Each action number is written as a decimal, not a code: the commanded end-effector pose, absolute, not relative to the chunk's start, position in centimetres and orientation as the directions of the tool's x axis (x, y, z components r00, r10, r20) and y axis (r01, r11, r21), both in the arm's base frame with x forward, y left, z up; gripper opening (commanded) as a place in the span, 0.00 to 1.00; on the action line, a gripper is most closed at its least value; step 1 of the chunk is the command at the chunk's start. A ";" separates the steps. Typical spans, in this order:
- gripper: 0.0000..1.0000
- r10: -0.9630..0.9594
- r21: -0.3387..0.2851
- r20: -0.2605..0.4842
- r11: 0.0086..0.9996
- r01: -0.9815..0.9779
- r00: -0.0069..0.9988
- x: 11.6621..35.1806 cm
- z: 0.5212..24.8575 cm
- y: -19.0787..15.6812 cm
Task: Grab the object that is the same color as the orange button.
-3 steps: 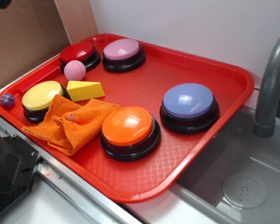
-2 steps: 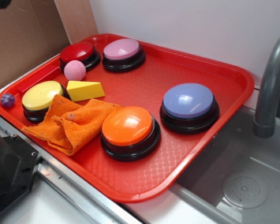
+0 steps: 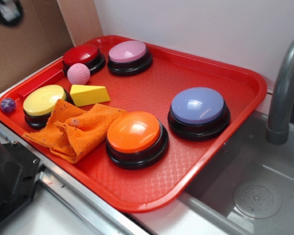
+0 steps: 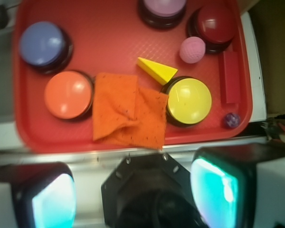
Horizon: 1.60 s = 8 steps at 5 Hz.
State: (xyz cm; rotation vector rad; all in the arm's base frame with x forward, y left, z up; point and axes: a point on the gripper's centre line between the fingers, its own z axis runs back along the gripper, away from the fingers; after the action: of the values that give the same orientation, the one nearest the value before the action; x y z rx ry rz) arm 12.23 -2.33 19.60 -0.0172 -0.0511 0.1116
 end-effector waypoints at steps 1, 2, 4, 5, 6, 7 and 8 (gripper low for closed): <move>1.00 0.307 -0.082 0.011 0.949 -0.305 0.952 14.0 12.1 -2.8; 1.00 0.416 -0.039 0.037 0.909 -0.415 0.909 14.8 8.5 -2.9; 1.00 0.569 -0.043 0.006 0.822 -0.569 0.822 14.4 4.4 -2.3; 1.00 0.664 -0.069 -0.019 0.745 -0.664 0.747 14.0 3.4 -1.9; 0.00 0.691 -0.076 -0.008 0.721 -0.689 0.723 14.0 2.8 -2.1; 0.00 0.666 -0.073 -0.008 0.744 -0.665 0.746 14.2 2.6 -2.4; 0.00 0.657 -0.068 -0.004 0.752 -0.656 0.754 14.4 2.3 -2.4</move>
State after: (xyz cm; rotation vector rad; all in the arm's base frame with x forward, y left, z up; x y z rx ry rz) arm 13.94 -2.28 1.95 -0.0561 0.0019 0.7171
